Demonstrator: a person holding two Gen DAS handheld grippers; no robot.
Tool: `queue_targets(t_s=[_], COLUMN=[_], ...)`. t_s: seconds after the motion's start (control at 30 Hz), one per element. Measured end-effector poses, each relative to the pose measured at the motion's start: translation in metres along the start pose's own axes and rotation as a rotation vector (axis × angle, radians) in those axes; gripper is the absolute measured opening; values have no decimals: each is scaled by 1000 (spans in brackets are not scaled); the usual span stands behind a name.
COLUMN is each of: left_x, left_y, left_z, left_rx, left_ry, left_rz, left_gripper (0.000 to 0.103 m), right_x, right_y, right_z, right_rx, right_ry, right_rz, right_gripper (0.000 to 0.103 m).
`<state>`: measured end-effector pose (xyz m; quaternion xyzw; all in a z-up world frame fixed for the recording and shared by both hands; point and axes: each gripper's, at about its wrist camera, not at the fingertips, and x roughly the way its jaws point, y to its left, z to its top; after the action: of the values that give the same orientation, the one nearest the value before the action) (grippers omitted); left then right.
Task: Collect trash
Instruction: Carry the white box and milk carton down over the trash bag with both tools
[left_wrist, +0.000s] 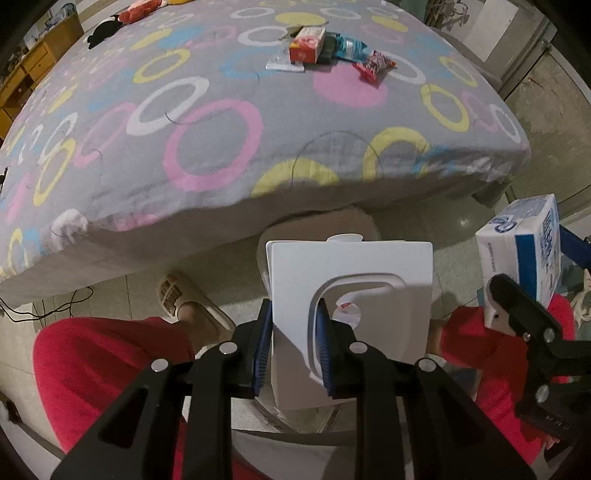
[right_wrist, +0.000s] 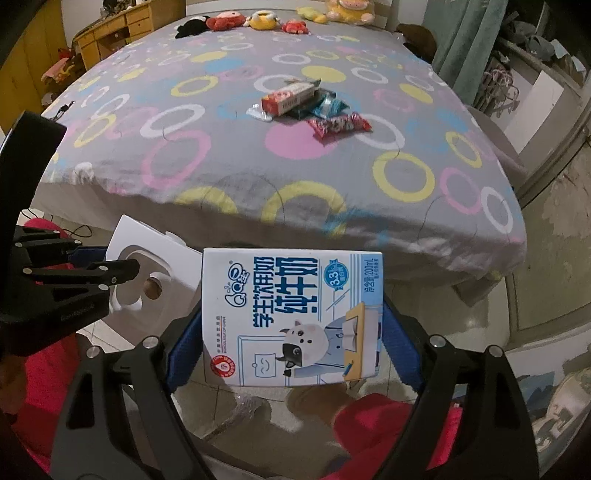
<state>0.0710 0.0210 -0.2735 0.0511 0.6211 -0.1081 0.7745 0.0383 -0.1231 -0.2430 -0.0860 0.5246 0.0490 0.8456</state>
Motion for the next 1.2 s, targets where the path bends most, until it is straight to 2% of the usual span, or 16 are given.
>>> queue_targets(t_s=[0.17,0.63,1.03,1.2], left_x=[13,71,123,141], left_y=[-4,-9,-5,-4], left_z=[-2,3,6,5], left_rx=[0,-36,-145,-150], left_ry=[14,113,202,232], left_rz=[9,16,17,24], left_gripper=[23,23,23,23], right_x=[20,80,132,154], right_y=[-4,-10,-22,-22], right_z=[-9,-22,-26,-33], right_rx=[36,108,195,218], right_ry=[34,129,207,243], right_rz=[13,20,40,36], right_gripper=[83,83,83,83])
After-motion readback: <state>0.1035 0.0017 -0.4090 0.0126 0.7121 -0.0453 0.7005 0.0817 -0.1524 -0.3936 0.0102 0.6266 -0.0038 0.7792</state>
